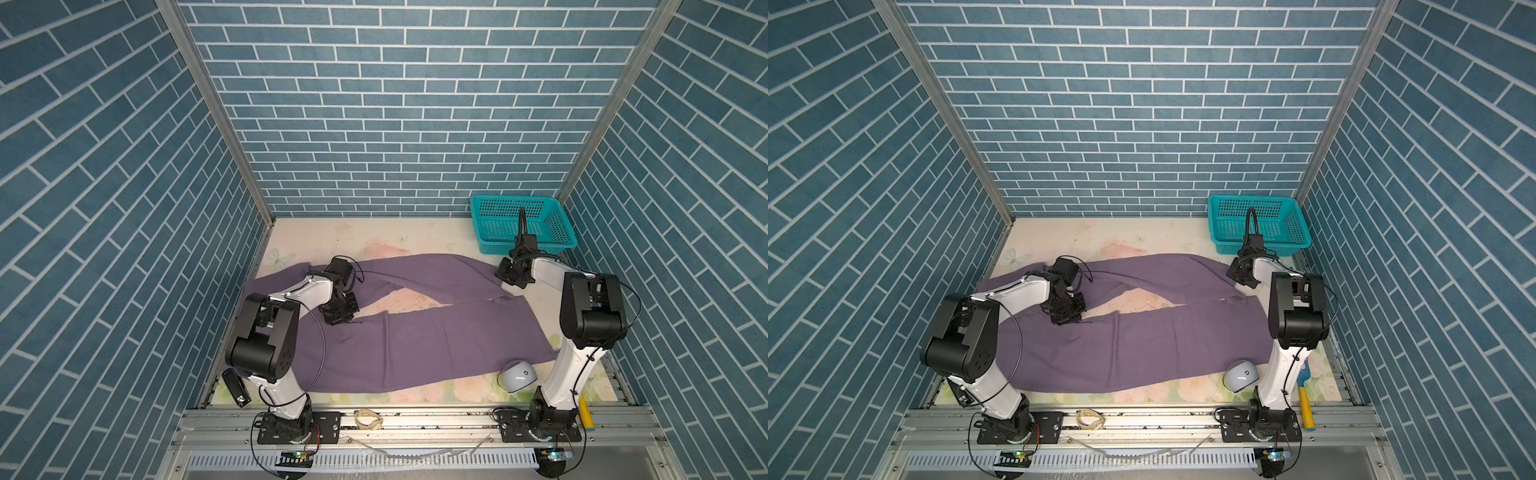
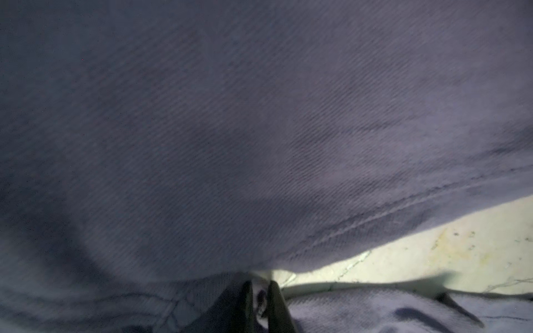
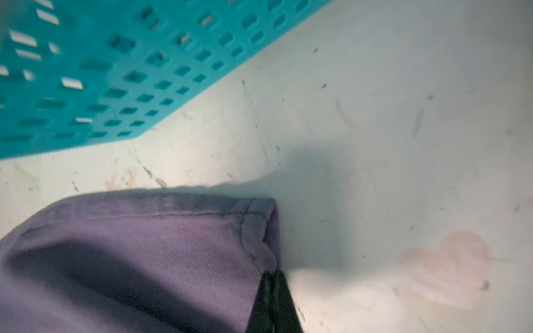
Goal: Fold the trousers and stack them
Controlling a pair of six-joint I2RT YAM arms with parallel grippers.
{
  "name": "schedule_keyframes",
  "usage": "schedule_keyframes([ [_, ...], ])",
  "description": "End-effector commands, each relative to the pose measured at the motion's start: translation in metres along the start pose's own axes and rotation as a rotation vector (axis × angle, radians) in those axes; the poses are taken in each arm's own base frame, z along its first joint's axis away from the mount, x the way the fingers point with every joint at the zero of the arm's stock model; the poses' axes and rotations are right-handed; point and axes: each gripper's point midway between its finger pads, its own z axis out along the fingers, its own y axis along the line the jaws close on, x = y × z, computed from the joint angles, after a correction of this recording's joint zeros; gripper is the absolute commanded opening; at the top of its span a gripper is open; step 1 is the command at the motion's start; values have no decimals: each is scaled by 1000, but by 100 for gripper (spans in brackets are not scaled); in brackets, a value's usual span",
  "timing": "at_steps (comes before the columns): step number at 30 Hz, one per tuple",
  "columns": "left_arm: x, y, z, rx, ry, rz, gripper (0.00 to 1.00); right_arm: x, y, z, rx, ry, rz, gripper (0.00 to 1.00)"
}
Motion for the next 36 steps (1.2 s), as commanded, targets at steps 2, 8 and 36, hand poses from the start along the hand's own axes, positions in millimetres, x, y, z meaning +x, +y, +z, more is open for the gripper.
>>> schedule_keyframes([
  [2, 35, 14, 15, 2, 92, -25, 9, -54, -23, -42, 75, -127, 19, 0],
  [8, 60, 40, 21, -53, 139, -49, 3, -89, -58, -71, 110, -198, 120, 0],
  [36, -20, -16, -41, 92, -40, -39, 61, 41, -83, -94, 87, -19, 157, 31],
])
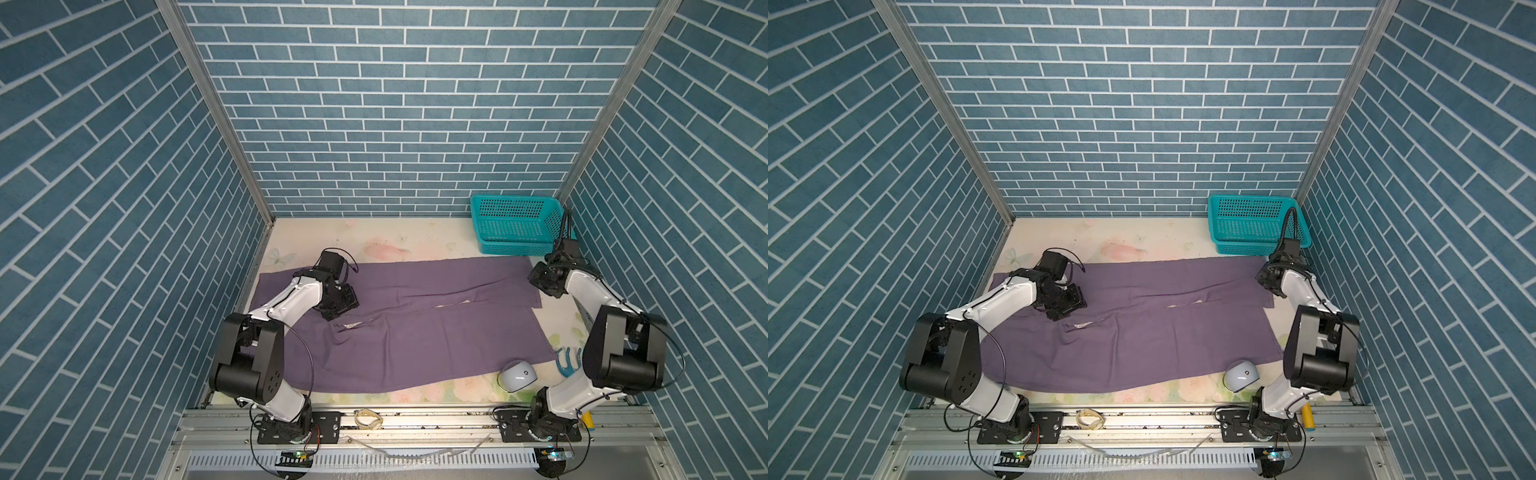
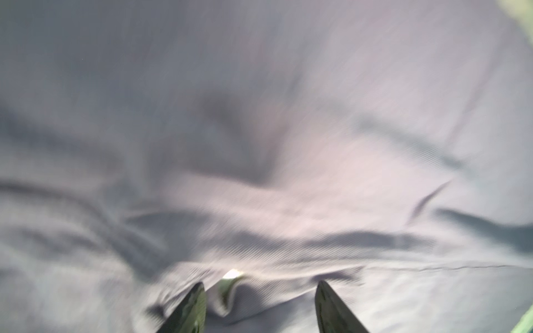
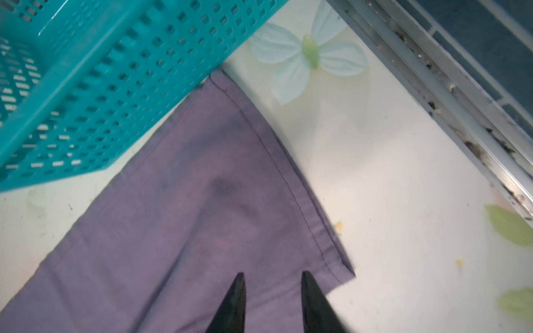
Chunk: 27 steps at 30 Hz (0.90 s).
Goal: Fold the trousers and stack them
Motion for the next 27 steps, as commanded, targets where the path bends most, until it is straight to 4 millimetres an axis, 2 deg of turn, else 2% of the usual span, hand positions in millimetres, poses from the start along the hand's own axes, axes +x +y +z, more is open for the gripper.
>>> schedule_keyframes([
  [1, 0, 3, 6, -20, 33, -3, 61, 45, -17, -5, 24, 102, 21, 31],
  [8, -2, -4, 14, 5, 48, 0, 62, 106, -54, -8, 124, 245, 3, 37],
  [13, -5, -4, 17, 13, 66, 12, 62, 124, -65, -2, 161, 301, 7, 41],
  [16, -8, -3, 19, 21, 78, 1, 62, 126, -70, 5, 164, 314, 41, 36],
  [17, -11, -3, 18, 27, 73, -3, 62, 126, -70, 8, 154, 316, 63, 30],
  [21, -18, 0, 19, 39, 62, -32, 62, 126, -74, 13, 130, 331, 130, 0],
  [27, -25, 1, 17, 52, 48, -50, 62, 125, -87, 6, 85, 330, 272, 0],
])
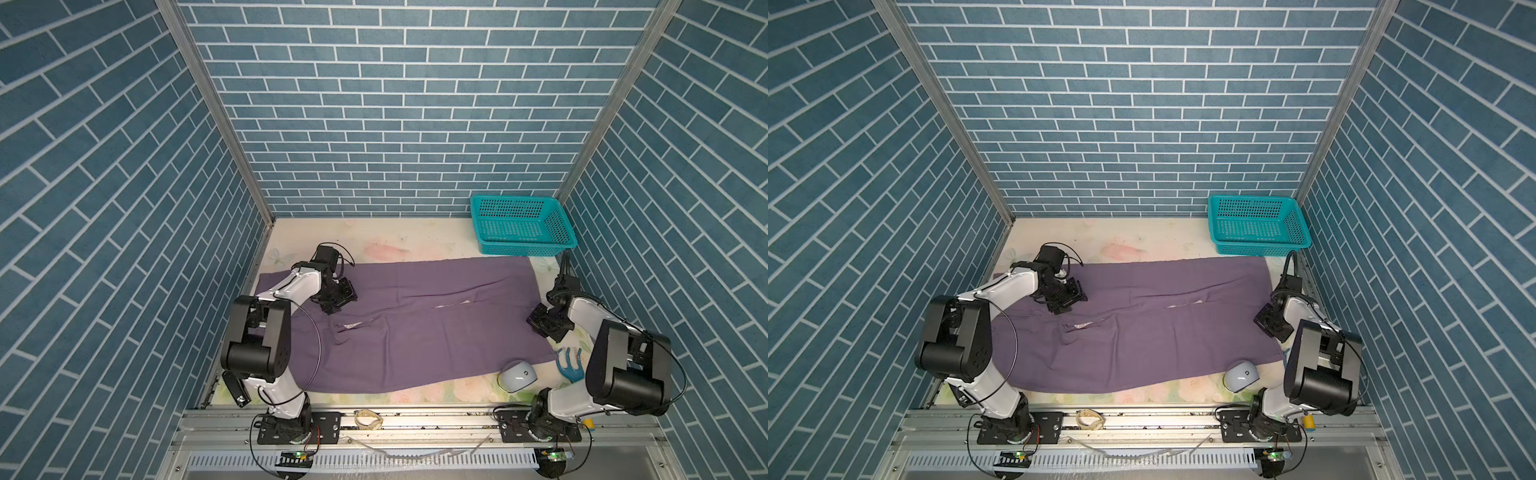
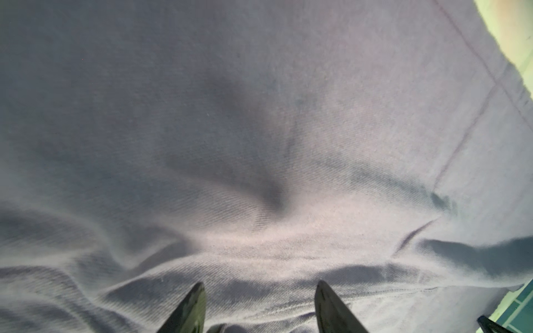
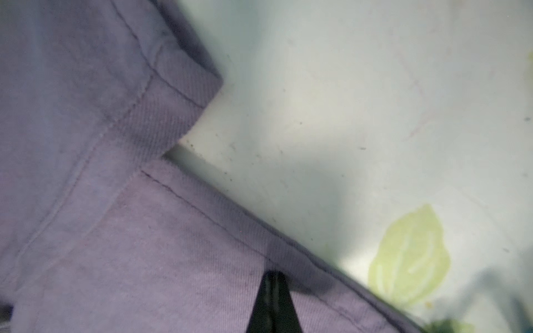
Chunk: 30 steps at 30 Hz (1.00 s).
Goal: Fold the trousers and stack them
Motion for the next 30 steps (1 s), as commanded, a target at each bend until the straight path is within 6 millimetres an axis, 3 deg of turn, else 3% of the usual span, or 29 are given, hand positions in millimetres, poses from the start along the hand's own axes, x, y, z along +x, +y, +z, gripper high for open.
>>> schedule_keyframes([
  [1, -6, -4, 1, 16, -3, 3, 62, 7, -16, -3, -37, 18, 135, 0],
  [5, -9, -11, 7, 46, 1, -5, 62, -3, -33, -22, -81, -31, 246, 0],
  [13, -9, -51, 16, 54, 5, 76, 62, -27, -26, -54, -97, -109, 218, 1],
  [15, -8, -63, 19, 56, 10, 97, 62, -33, -25, -60, -93, -133, 207, 25],
  [18, -10, -81, 20, 57, 7, 130, 62, -45, -21, -73, -96, -178, 197, 39],
  [24, -21, -111, 27, 36, -10, 189, 64, -62, 9, -82, -150, -201, 144, 39],
  [30, -33, -122, 51, 30, 10, 191, 63, -69, 43, -58, -233, -151, 90, 28],
])
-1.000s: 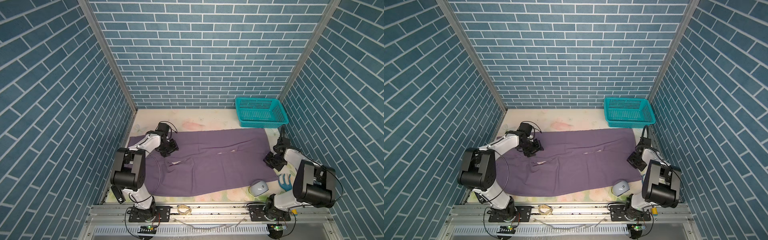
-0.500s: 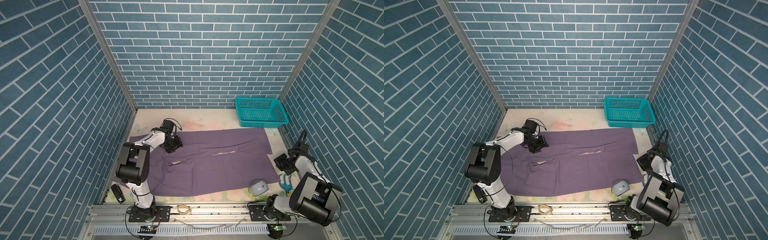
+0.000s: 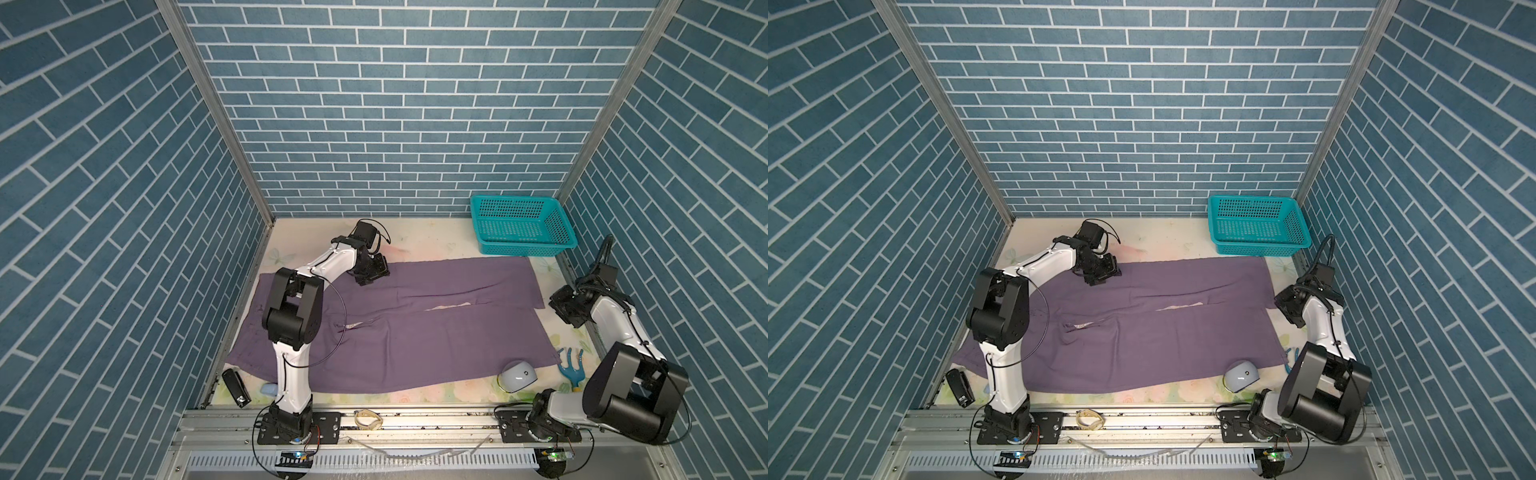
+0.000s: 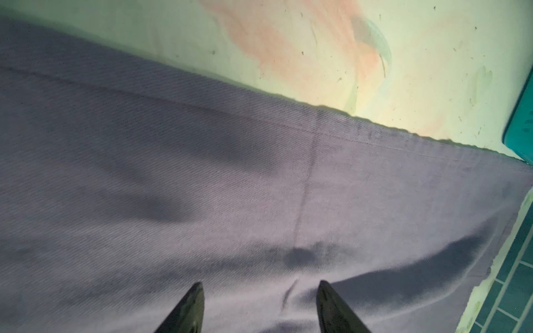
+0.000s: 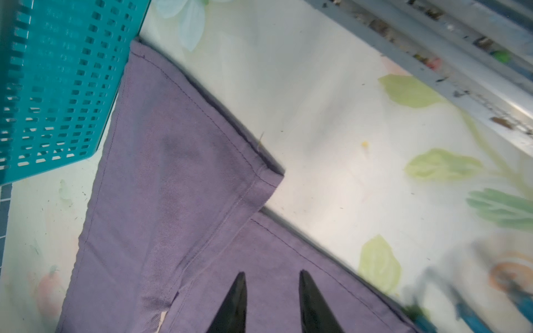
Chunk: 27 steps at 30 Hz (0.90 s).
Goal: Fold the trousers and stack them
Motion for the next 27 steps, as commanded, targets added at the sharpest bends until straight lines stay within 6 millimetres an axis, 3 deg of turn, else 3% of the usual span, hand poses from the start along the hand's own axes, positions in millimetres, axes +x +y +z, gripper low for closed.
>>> schedule_keyframes([
  [1, 3, 7, 13, -41, 36, 1, 63, -7, 21, 15, -75, 19, 5, 28],
  [5, 6, 10, 19, -47, 54, 5, 63, -11, 30, 37, -95, 55, 7, 30],
  [9, 14, 16, 24, -51, 76, 6, 63, -16, 31, 53, -29, 72, -29, 42],
  [14, 26, 27, 32, -62, 99, -4, 63, -22, 24, 70, 46, 81, -40, 42],
  [19, 33, 38, 40, -64, 110, -37, 62, -27, 14, 85, 115, 103, -42, 33],
  [22, 33, 42, 42, -63, 114, -52, 62, -30, 10, 92, 146, 111, -55, 22],
  [25, 32, 44, 43, -69, 116, -53, 62, -35, 5, 97, 188, 124, -76, 3],
  [27, 30, 46, 41, -73, 113, -54, 62, -41, -1, 100, 231, 118, -83, 0],
])
